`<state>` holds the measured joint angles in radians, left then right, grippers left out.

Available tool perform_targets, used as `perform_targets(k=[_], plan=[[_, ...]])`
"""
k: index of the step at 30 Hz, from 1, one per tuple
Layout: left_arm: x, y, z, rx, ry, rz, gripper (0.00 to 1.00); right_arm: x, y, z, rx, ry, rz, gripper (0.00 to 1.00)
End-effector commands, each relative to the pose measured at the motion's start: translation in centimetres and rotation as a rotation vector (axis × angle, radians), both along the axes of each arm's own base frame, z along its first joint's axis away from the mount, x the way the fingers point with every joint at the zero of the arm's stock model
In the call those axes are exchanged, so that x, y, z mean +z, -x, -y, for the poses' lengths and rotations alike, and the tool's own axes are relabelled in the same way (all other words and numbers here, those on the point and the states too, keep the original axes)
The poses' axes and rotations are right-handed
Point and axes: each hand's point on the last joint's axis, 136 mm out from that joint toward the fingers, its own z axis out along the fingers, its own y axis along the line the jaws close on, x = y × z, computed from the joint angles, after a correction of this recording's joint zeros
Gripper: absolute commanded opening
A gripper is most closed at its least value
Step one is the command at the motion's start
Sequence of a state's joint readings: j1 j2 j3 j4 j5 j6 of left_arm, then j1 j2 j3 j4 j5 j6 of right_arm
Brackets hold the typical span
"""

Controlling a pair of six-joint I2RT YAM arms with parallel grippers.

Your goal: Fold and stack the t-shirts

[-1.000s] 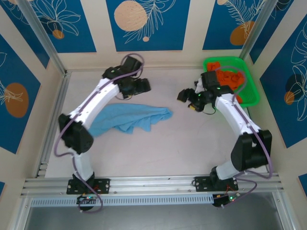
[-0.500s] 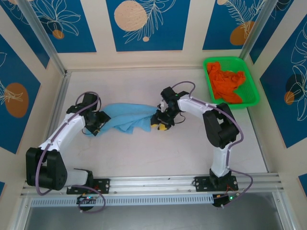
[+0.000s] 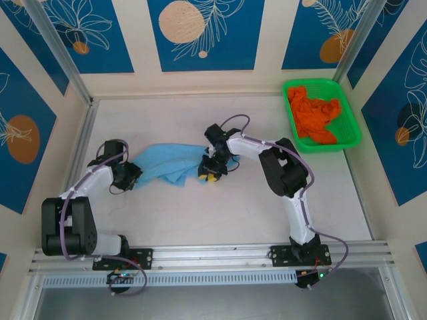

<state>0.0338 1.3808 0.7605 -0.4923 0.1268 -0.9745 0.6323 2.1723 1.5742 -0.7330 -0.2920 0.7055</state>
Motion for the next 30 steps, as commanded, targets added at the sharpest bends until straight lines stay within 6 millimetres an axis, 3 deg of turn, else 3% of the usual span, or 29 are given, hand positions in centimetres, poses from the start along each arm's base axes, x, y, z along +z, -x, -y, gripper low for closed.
perform_targets(k=[1,3,5,8,10,13,16,23,26,30], plan=[[-0.1,-0.9,-0.8,-0.021,-0.032,0.021,0.26,-0.4,-0.1,-0.3,0.019,0.024,-0.013,0.23],[-0.4,-1.2,-0.8,-0.03,-0.035,0.014,0.3,-0.5,-0.4,-0.3,0.021,0.022,-0.004,0.17],[-0.6,-1.5,-0.7,-0.044,-0.032,0.01,0.47,-0.2,-0.5,-0.1,0.024,0.022,0.007,0.09],[-1.0,-1.9,-0.5,-0.061,-0.023,0.013,0.48,0.8,-0.8,0.3,0.03,0.009,0.033,0.01],[-1.0,-2.2,-0.3,-0.067,-0.016,0.02,0.37,1.9,-0.8,0.4,0.034,-0.016,0.049,0.0],[-0.6,-2.7,-0.3,-0.074,-0.018,0.025,0.04,4.3,-1.0,0.8,0.038,-0.059,0.088,0.0],[1.7,-3.6,-0.4,-0.086,-0.041,0.067,0.0,7.0,-1.0,1.6,0.03,-0.109,0.131,0.0],[11.0,-5.0,0.6,-0.114,-0.124,0.214,0.0,14.5,-1.0,4.8,-0.027,-0.206,0.292,0.0],[13.5,-5.1,1.5,-0.106,-0.123,0.272,0.0,15.1,-0.6,5.2,-0.02,-0.23,0.285,0.01],[14.7,-5.6,1.9,-0.065,-0.091,0.305,0.0,12.5,0.8,3.9,0.046,-0.208,0.189,0.32]])
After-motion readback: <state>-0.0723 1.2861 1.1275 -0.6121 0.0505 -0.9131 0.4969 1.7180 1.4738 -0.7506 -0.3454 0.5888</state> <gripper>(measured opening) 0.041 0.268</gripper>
